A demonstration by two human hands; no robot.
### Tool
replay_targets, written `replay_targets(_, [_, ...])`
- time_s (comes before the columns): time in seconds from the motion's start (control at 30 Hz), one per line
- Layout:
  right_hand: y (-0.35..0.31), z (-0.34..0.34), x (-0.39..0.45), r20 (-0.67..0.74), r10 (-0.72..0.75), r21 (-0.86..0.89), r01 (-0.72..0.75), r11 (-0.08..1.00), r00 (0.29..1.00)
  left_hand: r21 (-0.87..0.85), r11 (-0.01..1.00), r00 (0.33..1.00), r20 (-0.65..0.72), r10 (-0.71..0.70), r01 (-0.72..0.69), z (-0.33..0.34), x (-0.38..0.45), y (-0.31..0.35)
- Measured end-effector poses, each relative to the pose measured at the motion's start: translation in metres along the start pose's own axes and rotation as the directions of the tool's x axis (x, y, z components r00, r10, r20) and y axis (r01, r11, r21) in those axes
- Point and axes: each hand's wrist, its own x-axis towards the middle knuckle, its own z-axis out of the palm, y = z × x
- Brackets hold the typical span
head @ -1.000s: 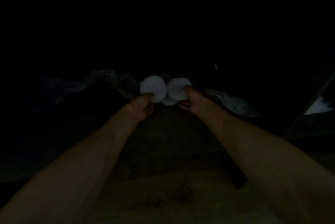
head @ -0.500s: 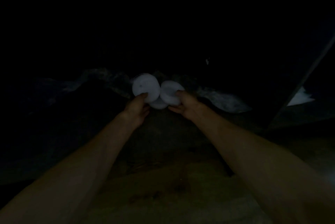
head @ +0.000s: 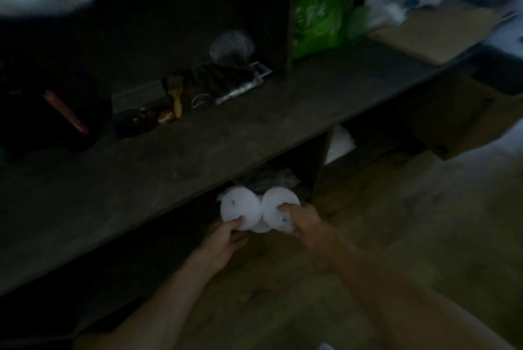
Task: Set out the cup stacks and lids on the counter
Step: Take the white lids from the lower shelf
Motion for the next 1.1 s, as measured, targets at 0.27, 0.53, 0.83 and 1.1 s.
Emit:
replay_targets(0.27, [-0.085, -0.128, -0.198, -0.095, -0.008, 0.149, 0.022, 0.989, 0.995, 0.183, 0.98, 0.985, 0.143, -0.101, 0.074, 0.147, -0.167, 0.067])
replay_targets(0.53, [-0.223, -0.233, -0.265, -0.128, -0.159, 0.329, 0.193, 0.924, 0.979, 0.333, 0.924, 0.962, 0.251, 0.108, -0.19, 0.312, -0.222, 0.164])
replay_targets(0.83, [-0.387, -0.311, -0.266, -0.104, -0.362, 0.249, 0.377, 0.892, 0.926, 0.299, 0.851, 0.9, 0.204, 0.386, -0.432, 0.46, -0.223, 0.265])
replay_targets(1.1, [-0.529, -0.343, -0.19, -0.156, -0.41, 0.191, 0.434, 0.88, 0.899, 0.227, 0.86, 0.889, 0.148, 0.433, -0.456, 0.55, -0.151, 0.353])
